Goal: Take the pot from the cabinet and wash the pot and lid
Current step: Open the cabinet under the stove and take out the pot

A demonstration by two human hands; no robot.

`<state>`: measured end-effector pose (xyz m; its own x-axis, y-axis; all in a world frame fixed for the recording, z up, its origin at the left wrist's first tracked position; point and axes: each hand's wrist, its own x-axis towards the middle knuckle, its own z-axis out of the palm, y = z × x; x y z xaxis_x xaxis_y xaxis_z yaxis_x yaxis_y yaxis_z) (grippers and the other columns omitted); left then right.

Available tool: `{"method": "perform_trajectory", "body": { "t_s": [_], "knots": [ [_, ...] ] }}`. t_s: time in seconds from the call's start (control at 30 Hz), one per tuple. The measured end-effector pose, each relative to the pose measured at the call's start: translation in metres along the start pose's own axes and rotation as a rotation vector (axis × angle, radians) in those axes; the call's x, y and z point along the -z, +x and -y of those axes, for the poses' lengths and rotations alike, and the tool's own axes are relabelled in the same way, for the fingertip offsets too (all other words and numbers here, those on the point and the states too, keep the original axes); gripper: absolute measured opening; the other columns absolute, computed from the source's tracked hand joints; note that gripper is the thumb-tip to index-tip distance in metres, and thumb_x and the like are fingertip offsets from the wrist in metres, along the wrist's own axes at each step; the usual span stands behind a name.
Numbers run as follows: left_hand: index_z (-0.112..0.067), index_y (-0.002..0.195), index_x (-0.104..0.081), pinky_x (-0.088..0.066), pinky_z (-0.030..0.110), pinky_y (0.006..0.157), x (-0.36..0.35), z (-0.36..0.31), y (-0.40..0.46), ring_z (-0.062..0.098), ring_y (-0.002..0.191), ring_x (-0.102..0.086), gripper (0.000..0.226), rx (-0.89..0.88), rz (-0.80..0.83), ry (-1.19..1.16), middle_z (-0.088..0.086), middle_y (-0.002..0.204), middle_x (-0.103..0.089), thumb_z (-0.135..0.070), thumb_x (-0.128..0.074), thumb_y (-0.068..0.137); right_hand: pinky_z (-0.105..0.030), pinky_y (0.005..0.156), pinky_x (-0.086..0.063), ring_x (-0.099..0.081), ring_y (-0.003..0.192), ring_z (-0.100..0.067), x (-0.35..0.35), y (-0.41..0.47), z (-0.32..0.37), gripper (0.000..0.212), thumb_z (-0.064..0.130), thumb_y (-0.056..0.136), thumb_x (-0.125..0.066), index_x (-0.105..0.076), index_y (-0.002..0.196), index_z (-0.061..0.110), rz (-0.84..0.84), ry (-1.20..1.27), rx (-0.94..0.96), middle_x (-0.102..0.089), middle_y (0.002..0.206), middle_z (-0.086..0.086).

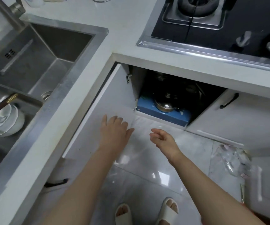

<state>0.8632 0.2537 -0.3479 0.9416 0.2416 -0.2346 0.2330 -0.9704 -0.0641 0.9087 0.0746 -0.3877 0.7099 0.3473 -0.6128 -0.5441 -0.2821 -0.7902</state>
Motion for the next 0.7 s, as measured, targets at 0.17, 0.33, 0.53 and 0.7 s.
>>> {"method": "perform_trajectory", "body": {
  "t_s": [0.17, 0.33, 0.53, 0.7],
  "knots": [
    [-0.022, 0.118, -0.061, -0.04, 0.035, 0.096, -0.016, -0.067, 0.036, 0.024, 0.109, -0.059, 0.046, 0.059, 0.075, -0.256, 0.003, 0.118, -0.065, -0.052, -0.035, 0.095, -0.021, 0.083, -0.04, -0.055, 0.098, -0.013, 0.062, 0.024, 0.003, 0.032, 0.013, 0.09, -0.057, -0.057, 0.122, 0.014, -0.099, -0.058, -0.02, -0.061, 0.106, -0.001],
    [-0.024, 0.13, -0.052, -0.039, 0.032, 0.101, -0.03, -0.113, 0.072, 0.02, 0.121, -0.053, 0.046, 0.176, 0.202, -0.592, 0.0, 0.133, -0.058, -0.05, -0.039, 0.095, -0.025, 0.087, -0.041, -0.055, 0.097, -0.015, 0.103, 0.054, 0.002, 0.03, 0.018, 0.09, -0.058, -0.058, 0.12, 0.015, -0.195, -0.066, -0.037, -0.06, 0.105, 0.0],
    [-0.023, 0.131, -0.051, -0.039, 0.033, 0.102, -0.045, -0.138, 0.117, 0.021, 0.121, -0.053, 0.045, 0.183, 0.315, -0.671, 0.001, 0.131, -0.06, -0.048, -0.039, 0.096, -0.033, 0.099, -0.043, -0.054, 0.092, -0.014, 0.117, 0.093, 0.0, 0.034, 0.02, 0.089, -0.06, -0.055, 0.122, 0.013, -0.247, -0.051, -0.079, -0.057, 0.087, 0.005],
    [-0.017, 0.124, -0.058, -0.045, 0.034, 0.1, -0.086, -0.14, 0.169, 0.024, 0.114, -0.058, 0.043, 0.176, 0.407, -0.804, 0.005, 0.126, -0.063, -0.044, -0.043, 0.094, -0.041, 0.105, -0.042, -0.056, 0.108, -0.021, 0.122, 0.142, -0.016, 0.04, 0.029, 0.087, -0.061, -0.054, 0.123, 0.015, -0.314, -0.019, -0.13, -0.061, 0.111, -0.003]
  ]
}}
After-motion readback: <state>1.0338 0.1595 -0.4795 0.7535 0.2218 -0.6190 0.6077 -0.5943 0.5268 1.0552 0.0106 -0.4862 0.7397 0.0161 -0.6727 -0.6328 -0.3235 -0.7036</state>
